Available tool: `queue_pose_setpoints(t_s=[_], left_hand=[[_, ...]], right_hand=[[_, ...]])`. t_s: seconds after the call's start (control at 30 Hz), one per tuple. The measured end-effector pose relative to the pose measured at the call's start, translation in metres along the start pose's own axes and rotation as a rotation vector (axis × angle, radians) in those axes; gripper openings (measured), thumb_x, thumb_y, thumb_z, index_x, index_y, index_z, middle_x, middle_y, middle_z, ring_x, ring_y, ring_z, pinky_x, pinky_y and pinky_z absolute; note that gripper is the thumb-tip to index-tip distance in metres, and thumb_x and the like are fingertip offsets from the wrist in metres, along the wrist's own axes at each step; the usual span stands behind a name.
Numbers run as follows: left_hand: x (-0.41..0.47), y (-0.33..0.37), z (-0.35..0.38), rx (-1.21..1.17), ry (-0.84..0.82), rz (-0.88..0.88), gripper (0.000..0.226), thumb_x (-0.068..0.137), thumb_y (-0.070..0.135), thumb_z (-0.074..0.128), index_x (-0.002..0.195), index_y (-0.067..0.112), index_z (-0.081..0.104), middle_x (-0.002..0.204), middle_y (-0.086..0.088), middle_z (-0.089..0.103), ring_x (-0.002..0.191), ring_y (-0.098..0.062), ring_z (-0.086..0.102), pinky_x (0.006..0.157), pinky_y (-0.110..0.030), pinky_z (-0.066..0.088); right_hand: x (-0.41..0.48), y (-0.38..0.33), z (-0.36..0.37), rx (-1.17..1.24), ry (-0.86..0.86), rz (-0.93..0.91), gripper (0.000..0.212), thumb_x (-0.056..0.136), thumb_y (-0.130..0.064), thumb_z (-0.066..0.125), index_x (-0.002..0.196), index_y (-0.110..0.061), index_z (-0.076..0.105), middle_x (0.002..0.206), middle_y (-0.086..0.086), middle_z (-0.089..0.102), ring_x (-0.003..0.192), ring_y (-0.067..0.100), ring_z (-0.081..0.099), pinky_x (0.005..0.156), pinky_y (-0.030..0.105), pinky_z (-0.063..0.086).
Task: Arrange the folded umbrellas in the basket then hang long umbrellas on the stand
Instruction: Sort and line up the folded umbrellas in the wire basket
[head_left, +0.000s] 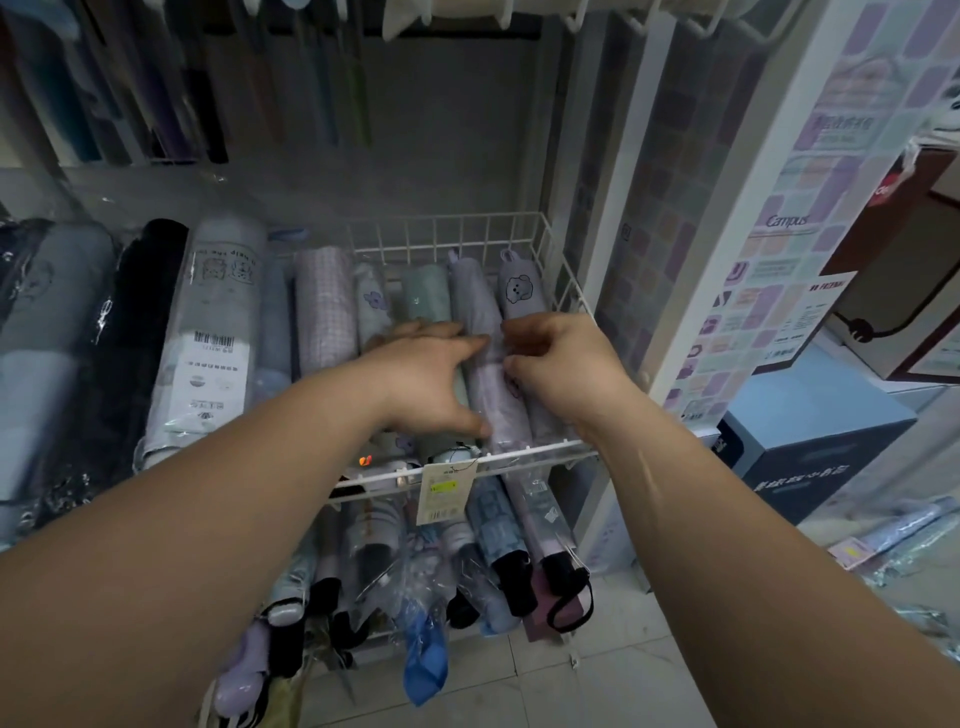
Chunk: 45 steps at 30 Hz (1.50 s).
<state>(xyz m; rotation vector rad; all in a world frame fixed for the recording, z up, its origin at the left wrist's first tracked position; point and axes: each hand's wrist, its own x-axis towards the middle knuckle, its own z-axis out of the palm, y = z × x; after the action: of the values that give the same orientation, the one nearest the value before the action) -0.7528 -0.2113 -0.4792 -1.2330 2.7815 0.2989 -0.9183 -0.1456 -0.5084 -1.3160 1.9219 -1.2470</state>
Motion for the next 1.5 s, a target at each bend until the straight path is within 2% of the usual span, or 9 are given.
queue_pose_setpoints(t_s=[0.23, 0.43, 0.5, 0.67, 0.83, 1.0, 1.27, 1.43, 1.5], left_hand=[[-0.005, 0.007, 0.01, 0.114, 0.115, -0.025, 0.097, 0.077, 0.068, 0.066, 0.155, 0.048, 0.012, 0.167, 0.01, 0.012, 0.151, -0.027, 0.013, 0.117, -0.055, 0.02], [-0.037, 0.0, -0.011, 0.111, 0.316, -0.026, 0.065, 0.088, 0.049, 0.063, 0.147, 0.03, 0.043, 0.15, -0.005, 0.044, 0.135, -0.035, 0.041, 0.109, -0.049, 0.04], [-0.053, -0.014, -0.024, 0.088, 0.421, -0.012, 0.049, 0.088, 0.039, 0.062, 0.134, 0.022, 0.056, 0.136, -0.01, 0.056, 0.125, -0.037, 0.049, 0.103, -0.048, 0.045], [-0.096, -0.067, -0.054, 0.023, 0.617, -0.095, 0.047, 0.079, 0.035, 0.052, 0.122, 0.022, 0.067, 0.119, -0.016, 0.065, 0.109, -0.042, 0.06, 0.095, -0.046, 0.051], [-0.134, -0.113, -0.059, 0.034, 0.598, -0.273, 0.04, 0.091, 0.029, 0.059, 0.13, 0.017, 0.062, 0.122, -0.022, 0.063, 0.112, -0.044, 0.057, 0.097, -0.046, 0.048], [-0.154, -0.121, -0.05, -0.108, 0.554, -0.244, 0.035, 0.094, 0.03, 0.058, 0.125, 0.018, 0.064, 0.122, -0.015, 0.065, 0.116, -0.037, 0.057, 0.098, -0.046, 0.047], [-0.166, -0.113, -0.051, -0.103, 0.33, -0.226, 0.065, 0.091, 0.052, 0.061, 0.146, 0.022, 0.044, 0.145, -0.004, 0.05, 0.134, -0.029, 0.036, 0.11, -0.038, 0.033], [-0.17, -0.111, -0.047, -0.309, 0.402, -0.138, 0.057, 0.087, 0.039, 0.072, 0.138, 0.021, 0.055, 0.133, -0.001, 0.059, 0.131, -0.02, 0.04, 0.102, -0.03, 0.035], [-0.168, -0.107, -0.044, -0.321, 0.433, -0.103, 0.054, 0.088, 0.031, 0.071, 0.139, 0.021, 0.055, 0.133, 0.0, 0.059, 0.131, -0.018, 0.041, 0.101, -0.027, 0.033]], right_hand=[[0.008, 0.005, 0.002, -0.016, -0.038, 0.029, 0.038, 0.088, -0.001, 0.063, 0.122, -0.015, 0.072, 0.117, -0.001, 0.074, 0.106, 0.012, 0.068, 0.097, 0.026, 0.053], [-0.006, -0.017, 0.001, -0.235, 0.104, -0.132, 0.029, 0.093, -0.019, 0.063, 0.121, -0.019, 0.072, 0.111, -0.004, 0.073, 0.098, 0.006, 0.063, 0.085, 0.013, 0.041], [-0.012, -0.032, 0.006, -0.215, 0.141, -0.198, 0.027, 0.094, -0.023, 0.064, 0.119, -0.019, 0.073, 0.109, -0.003, 0.074, 0.099, 0.01, 0.067, 0.088, 0.018, 0.046], [-0.023, -0.085, 0.056, 0.027, -0.032, -0.27, 0.024, 0.092, -0.022, 0.071, 0.114, -0.013, 0.074, 0.089, -0.002, 0.071, 0.071, -0.002, 0.063, 0.075, 0.014, 0.052], [-0.032, -0.12, 0.118, 0.234, -0.257, -0.114, 0.031, 0.092, -0.031, 0.068, 0.123, -0.026, 0.065, 0.096, 0.009, 0.068, 0.08, 0.027, 0.066, 0.083, 0.05, 0.061], [-0.037, -0.135, 0.148, 0.201, -0.228, -0.099, 0.05, 0.082, -0.038, 0.075, 0.129, -0.024, 0.064, 0.111, 0.01, 0.072, 0.095, 0.024, 0.072, 0.091, 0.044, 0.058], [-0.041, -0.142, 0.152, 0.186, -0.186, -0.037, 0.071, 0.066, -0.043, 0.085, 0.13, -0.026, 0.06, 0.109, 0.006, 0.068, 0.096, 0.022, 0.069, 0.079, 0.035, 0.058], [-0.044, -0.147, 0.15, 0.183, -0.214, -0.02, 0.079, 0.073, -0.032, 0.085, 0.143, -0.023, 0.049, 0.122, -0.001, 0.066, 0.099, 0.021, 0.071, 0.078, 0.034, 0.06], [-0.044, -0.145, 0.15, 0.234, -0.177, -0.022, 0.063, 0.076, -0.022, 0.081, 0.133, -0.02, 0.056, 0.112, 0.003, 0.072, 0.094, 0.021, 0.073, 0.079, 0.037, 0.062]])
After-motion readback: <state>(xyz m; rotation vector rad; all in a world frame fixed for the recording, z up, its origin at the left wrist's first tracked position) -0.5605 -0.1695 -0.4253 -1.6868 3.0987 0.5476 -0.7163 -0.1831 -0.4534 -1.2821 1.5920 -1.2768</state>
